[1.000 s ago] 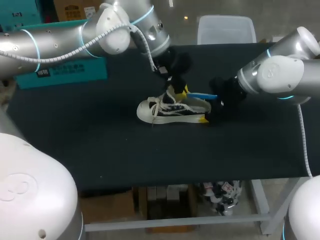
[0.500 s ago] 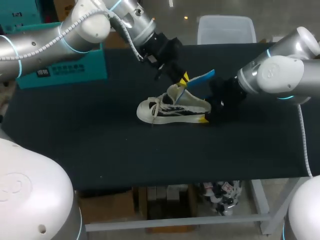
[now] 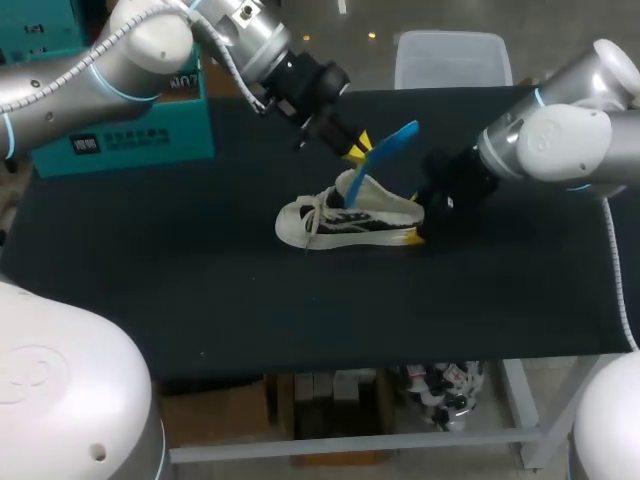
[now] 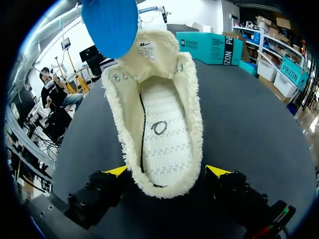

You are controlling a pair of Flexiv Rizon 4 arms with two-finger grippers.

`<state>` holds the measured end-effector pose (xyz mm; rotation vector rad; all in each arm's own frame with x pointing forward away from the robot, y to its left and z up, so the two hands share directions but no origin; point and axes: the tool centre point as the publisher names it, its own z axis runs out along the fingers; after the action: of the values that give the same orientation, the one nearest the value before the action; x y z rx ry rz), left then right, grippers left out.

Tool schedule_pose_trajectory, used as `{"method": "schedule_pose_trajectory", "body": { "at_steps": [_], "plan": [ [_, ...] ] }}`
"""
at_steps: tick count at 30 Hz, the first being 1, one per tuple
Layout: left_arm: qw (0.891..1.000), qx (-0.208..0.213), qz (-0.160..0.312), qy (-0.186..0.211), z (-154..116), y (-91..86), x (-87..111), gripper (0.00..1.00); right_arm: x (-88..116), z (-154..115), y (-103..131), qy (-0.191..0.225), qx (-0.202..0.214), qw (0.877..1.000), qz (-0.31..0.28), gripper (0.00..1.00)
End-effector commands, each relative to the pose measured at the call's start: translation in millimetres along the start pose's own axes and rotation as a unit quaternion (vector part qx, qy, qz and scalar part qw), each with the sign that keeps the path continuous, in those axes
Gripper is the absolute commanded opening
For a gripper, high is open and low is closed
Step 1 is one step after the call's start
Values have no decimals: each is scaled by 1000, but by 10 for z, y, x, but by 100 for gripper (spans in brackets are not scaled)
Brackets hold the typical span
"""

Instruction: Open the shoe tongue, take the insole out of the shoe, put the insole back into the shoe, and pack the shoe into the shoebox

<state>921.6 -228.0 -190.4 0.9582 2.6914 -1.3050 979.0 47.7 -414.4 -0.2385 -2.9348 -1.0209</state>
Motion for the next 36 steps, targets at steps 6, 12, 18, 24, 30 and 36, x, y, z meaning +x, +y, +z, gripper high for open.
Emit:
{"method": "schedule_pose_trajectory", "body": {
  "at_steps": [6,12,18,24,30,36],
  "plan": [
    [999,31,29,-8,-285,-128,181,0,17,-395,98,-14,30,999,0,100],
    [998,44,49,-19,-553,-183,311,0,-94,-635,354,-27,79,996,-28,100],
    [997,37,53,-34,-782,-125,476,0,-230,-701,642,-36,139,988,-47,100],
    [997,30,47,-54,-1024,9,687,0,-270,-643,864,-45,195,978,-54,100],
    [996,24,29,-76,-1229,182,917,0,-214,-451,1063,-50,242,966,-69,100],
    [996,16,6,-89,-1341,365,1107,0,-157,-181,1132,-40,286,955,-75,100]
  ]
}}
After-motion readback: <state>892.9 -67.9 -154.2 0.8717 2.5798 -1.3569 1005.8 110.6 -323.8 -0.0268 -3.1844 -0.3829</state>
